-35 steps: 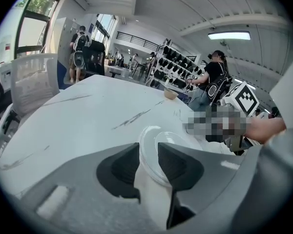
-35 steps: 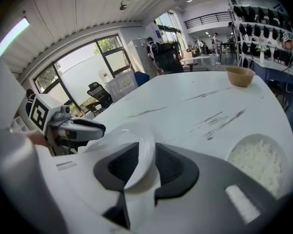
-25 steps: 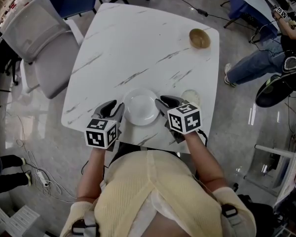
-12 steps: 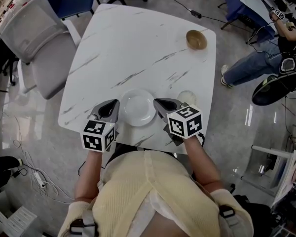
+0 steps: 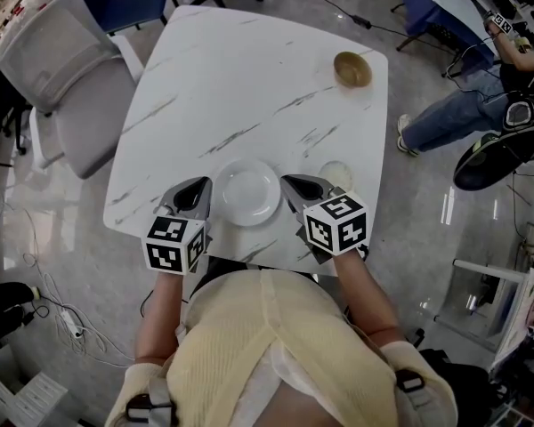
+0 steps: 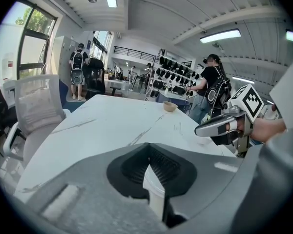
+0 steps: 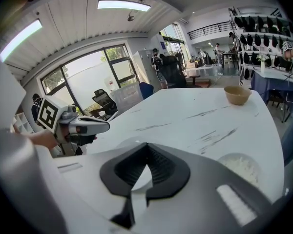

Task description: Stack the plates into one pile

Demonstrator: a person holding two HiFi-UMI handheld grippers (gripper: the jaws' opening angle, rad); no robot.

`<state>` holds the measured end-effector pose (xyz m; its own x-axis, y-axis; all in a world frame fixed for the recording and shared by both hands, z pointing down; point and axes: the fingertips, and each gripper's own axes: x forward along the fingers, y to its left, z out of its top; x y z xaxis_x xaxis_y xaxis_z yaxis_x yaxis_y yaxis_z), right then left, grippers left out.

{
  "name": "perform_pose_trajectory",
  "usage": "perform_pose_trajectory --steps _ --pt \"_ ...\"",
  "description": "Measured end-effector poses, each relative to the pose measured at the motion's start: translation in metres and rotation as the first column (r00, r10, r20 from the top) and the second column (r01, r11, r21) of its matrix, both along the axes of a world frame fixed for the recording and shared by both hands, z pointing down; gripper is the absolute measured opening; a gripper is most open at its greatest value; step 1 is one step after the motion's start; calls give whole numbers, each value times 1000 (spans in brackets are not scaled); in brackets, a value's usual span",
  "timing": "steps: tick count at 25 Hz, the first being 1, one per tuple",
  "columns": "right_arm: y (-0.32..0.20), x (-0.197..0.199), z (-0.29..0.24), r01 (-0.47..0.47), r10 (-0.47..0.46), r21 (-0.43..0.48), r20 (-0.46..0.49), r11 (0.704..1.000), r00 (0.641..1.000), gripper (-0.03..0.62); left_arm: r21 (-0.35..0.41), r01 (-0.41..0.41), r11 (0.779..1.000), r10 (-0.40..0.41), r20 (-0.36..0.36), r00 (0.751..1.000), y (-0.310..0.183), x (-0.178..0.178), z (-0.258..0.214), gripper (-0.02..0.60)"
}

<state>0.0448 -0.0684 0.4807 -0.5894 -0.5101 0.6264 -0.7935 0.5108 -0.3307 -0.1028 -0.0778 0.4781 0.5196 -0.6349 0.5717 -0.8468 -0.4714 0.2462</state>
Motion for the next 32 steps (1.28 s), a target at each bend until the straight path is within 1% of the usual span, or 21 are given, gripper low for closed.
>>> perform_pose_trajectory --steps 9,14,22,28,32 --pt "-1 7 -17 -33 33 30 16 999 999 2 49 33 998 -32 -11 999 -3 -11 -22 2" --pt "-7 9 -24 -67 65 62 32 996 997 2 75 33 997 -33 -3 999 -11 -17 -32 2" --pt "-8 9 -28 -82 80 78 33 994 996 2 98 39 994 -40 14 999 -22 -29 -40 2" --pt "-5 8 -31 -91 88 76 47 993 995 2 104 16 994 -18 16 1000 -21 -25 -43 2" --pt "-4 6 -32 -101 96 70 70 992 993 2 99 -26 995 26 -4 1000 -20 -15 -43 2"
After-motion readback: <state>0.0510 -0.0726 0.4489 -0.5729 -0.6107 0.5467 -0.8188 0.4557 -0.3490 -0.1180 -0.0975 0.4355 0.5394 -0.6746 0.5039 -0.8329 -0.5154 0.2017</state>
